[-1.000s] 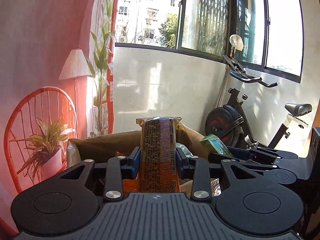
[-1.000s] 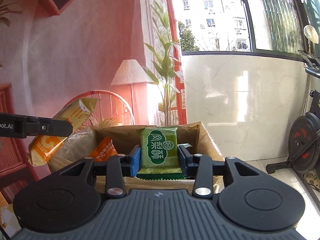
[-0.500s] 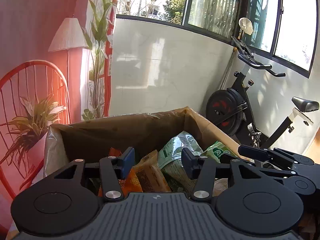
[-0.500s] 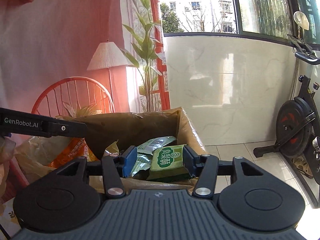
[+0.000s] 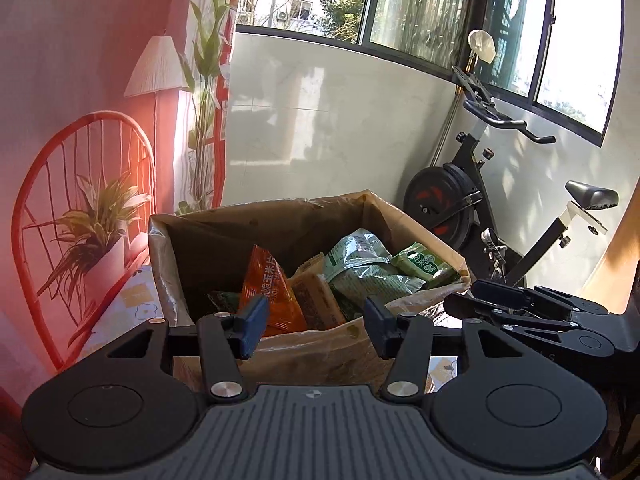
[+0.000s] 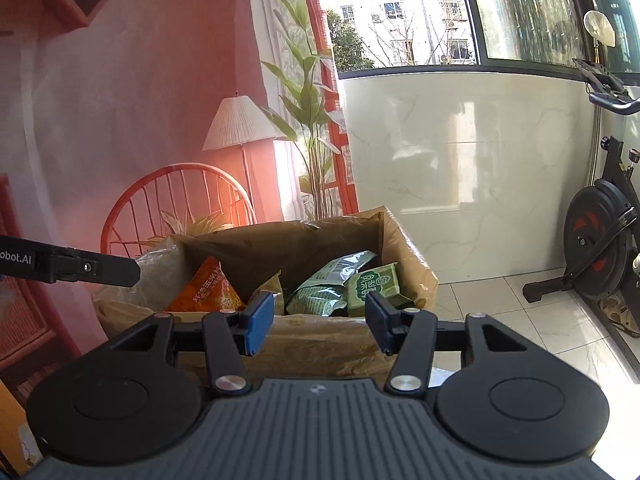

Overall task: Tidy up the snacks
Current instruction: 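Move both tools back down to the table beside the box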

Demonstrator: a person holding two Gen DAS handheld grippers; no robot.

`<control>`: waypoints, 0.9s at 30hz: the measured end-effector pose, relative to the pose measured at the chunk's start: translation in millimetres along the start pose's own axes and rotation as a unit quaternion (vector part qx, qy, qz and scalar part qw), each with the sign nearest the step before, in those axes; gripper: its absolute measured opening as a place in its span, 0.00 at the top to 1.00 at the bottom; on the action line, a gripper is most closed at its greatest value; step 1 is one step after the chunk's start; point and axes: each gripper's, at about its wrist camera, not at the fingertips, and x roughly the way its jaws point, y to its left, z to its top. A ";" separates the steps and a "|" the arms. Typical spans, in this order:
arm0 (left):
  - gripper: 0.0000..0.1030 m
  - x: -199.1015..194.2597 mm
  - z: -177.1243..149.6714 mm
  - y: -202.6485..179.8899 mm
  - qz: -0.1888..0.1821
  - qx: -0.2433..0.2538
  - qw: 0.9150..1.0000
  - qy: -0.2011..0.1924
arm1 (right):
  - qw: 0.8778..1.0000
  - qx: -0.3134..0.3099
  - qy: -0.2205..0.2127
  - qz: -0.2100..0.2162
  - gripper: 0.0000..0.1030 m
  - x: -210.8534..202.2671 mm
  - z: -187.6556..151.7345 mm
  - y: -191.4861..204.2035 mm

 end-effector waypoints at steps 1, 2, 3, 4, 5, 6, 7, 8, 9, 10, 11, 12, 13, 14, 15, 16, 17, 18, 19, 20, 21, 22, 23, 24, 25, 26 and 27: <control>0.47 -3.6 -4.8 2.1 0.000 -0.003 1.000 0.002 | 1.000 0.001 0.003 0.003 0.47 -4.0 -4.9 2.7; 0.47 -7.2 -10.7 4.2 0.001 -0.005 1.000 0.005 | 1.000 0.003 0.008 0.008 0.47 -7.6 -10.7 5.2; 0.47 -10.2 -16.6 6.7 0.001 -0.007 1.000 0.009 | 1.000 0.004 0.016 0.015 0.47 -12.1 -18.3 7.4; 0.47 -13.5 -23.1 9.7 0.000 -0.010 1.000 0.012 | 0.999 0.003 0.023 0.022 0.46 -14.7 -24.8 9.5; 0.47 -15.4 -28.8 11.8 -0.001 -0.011 1.000 0.015 | 0.999 0.001 0.029 0.025 0.45 -16.4 -30.0 10.9; 0.47 -18.2 -37.2 15.0 -0.001 -0.013 1.000 0.021 | 0.999 -0.002 0.039 0.029 0.45 -18.3 -38.8 13.1; 0.47 -19.4 -44.7 17.5 0.001 -0.014 1.000 0.026 | 0.998 -0.005 0.048 0.032 0.45 -18.8 -46.8 14.6; 0.47 -19.5 -50.6 19.5 0.003 -0.015 0.999 0.031 | 0.998 -0.008 0.060 0.034 0.45 -18.5 -54.9 15.8; 0.47 -19.3 -58.5 22.7 0.006 -0.015 0.999 0.039 | 0.997 -0.009 0.071 0.035 0.45 -18.2 -62.7 16.9; 0.47 -19.2 -66.5 26.6 0.009 -0.016 0.999 0.045 | 0.996 -0.010 0.084 0.038 0.45 -16.9 -71.6 17.6; 0.47 -18.0 -72.0 28.9 0.011 -0.018 0.999 0.050 | 0.995 -0.010 0.096 0.040 0.44 -15.8 -79.7 18.0; 0.47 -16.4 -79.8 32.6 0.014 -0.022 0.998 0.059 | 0.993 -0.010 0.107 0.044 0.43 -15.2 -88.0 18.3; 0.47 -15.1 -87.2 36.3 0.016 -0.027 0.997 0.066 | 0.992 -0.010 0.119 0.049 0.38 -14.7 -98.8 18.9; 0.47 -13.0 -92.5 38.7 0.018 -0.031 0.997 0.073 | 0.990 -0.012 0.128 0.054 0.32 -13.8 -105.6 19.8; 0.47 -10.1 -100.6 41.5 0.021 -0.037 0.996 0.082 | 0.988 -0.018 0.141 0.060 0.31 -12.2 -116.0 21.8; 0.47 -7.6 -107.3 44.1 0.023 -0.043 0.995 0.089 | 0.986 -0.027 0.154 0.064 0.30 -10.7 -125.7 24.7; 0.47 -5.1 -114.1 45.5 0.025 -0.047 0.994 0.095 | 0.983 -0.036 0.169 0.069 0.30 -8.6 -134.2 27.3; 0.47 -2.8 -119.9 46.5 0.026 -0.050 0.993 0.101 | 0.979 -0.044 0.184 0.074 0.30 -6.4 -142.3 30.0; 0.47 -0.8 -125.8 47.4 0.028 -0.052 0.993 0.105 | 0.975 -0.054 0.201 0.081 0.30 -4.6 -151.1 33.1; 0.47 0.8 -131.8 47.2 0.029 -0.054 0.992 0.109 | 0.970 -0.066 0.215 0.089 0.30 -3.4 -158.0 36.2; 0.47 2.9 -136.7 47.2 0.030 -0.055 0.992 0.113 | 0.966 -0.083 0.226 0.097 0.30 -2.6 -164.1 39.9; 0.47 4.9 -139.6 47.5 0.031 -0.057 0.991 0.116 | 0.962 -0.096 0.233 0.102 0.30 -2.5 -168.4 43.0; 0.47 7.0 -141.8 47.7 0.032 -0.057 0.991 0.119 | 0.958 -0.115 0.241 0.109 0.30 -1.9 -174.0 47.5; 0.47 8.3 -145.1 46.2 0.034 -0.057 0.990 0.122 | 0.954 -0.128 0.246 0.117 0.30 -2.5 -178.2 50.1; 0.47 10.0 -146.8 45.9 0.035 -0.057 0.990 0.125 | 0.950 -0.139 0.250 0.125 0.30 -3.3 -180.9 53.1; 0.47 11.0 -148.5 45.4 0.035 -0.057 0.990 0.127 | 0.947 -0.147 0.253 0.134 0.29 -3.7 -181.8 55.4; 0.47 11.4 -149.0 45.6 0.035 -0.057 0.989 0.129 | 0.945 -0.153 0.254 0.142 0.28 -4.3 -182.8 57.4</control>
